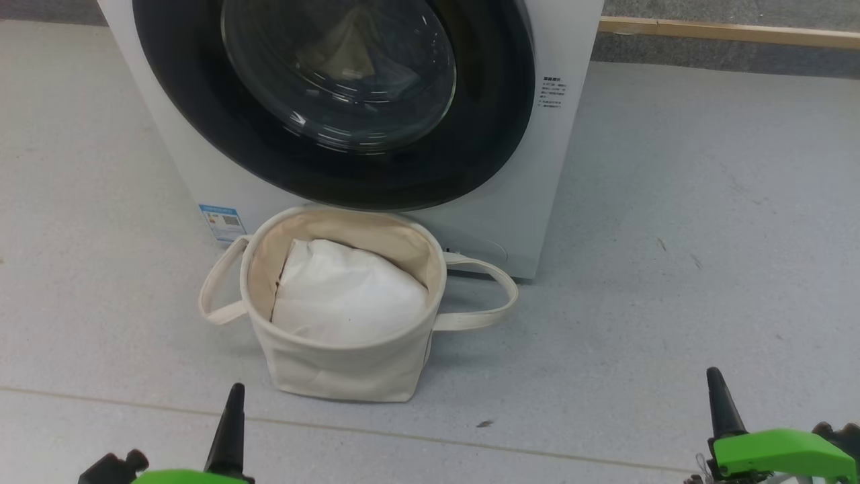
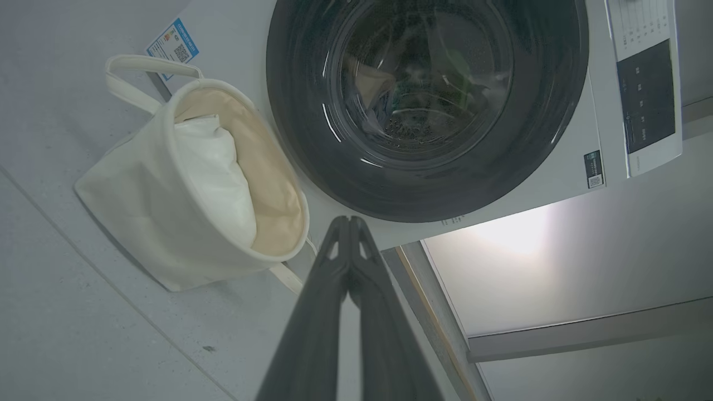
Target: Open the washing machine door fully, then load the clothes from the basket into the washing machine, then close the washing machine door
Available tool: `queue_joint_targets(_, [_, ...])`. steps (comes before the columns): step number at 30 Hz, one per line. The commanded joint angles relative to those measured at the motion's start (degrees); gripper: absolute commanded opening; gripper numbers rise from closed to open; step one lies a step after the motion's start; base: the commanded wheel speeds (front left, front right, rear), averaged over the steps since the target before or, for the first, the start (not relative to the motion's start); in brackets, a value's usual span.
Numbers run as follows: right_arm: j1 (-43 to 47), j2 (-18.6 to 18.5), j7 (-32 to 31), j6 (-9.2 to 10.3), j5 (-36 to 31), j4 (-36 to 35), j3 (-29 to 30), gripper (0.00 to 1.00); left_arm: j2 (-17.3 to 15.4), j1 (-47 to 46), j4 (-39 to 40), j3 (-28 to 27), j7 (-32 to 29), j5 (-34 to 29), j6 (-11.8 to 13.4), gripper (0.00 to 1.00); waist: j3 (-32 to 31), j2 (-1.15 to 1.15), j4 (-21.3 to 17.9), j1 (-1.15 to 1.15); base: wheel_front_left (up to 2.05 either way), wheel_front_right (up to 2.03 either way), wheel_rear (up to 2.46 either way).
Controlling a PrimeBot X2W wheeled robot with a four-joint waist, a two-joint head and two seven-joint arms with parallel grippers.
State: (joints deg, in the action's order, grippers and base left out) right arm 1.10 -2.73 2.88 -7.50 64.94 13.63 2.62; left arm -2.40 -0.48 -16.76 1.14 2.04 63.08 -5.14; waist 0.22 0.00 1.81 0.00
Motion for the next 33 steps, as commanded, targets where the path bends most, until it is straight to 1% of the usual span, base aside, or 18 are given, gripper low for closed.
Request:
queue_joint_targets(1, [-3.39, -1.22, -0.53, 0.01, 1.69, -1.56, -0.46, 0.00, -0.75, -3.18, 2.17, -1.64, -0.55, 1.62, -0.61, 0.00, 0.00, 0.00, -0.05, 0.00, 0.00, 0.00, 0.00])
queue_joint_targets(33, [-6.03, -1.30, -5.85, 0.01, 20.70, -0.24, 1.47, 0.00, -0.88, -4.93, 2.56, -5.47, -5.85, 21.37, -1.84, 0.00, -0.03, 0.00, -1.29, 0.00, 0.00, 0.00, 0.00])
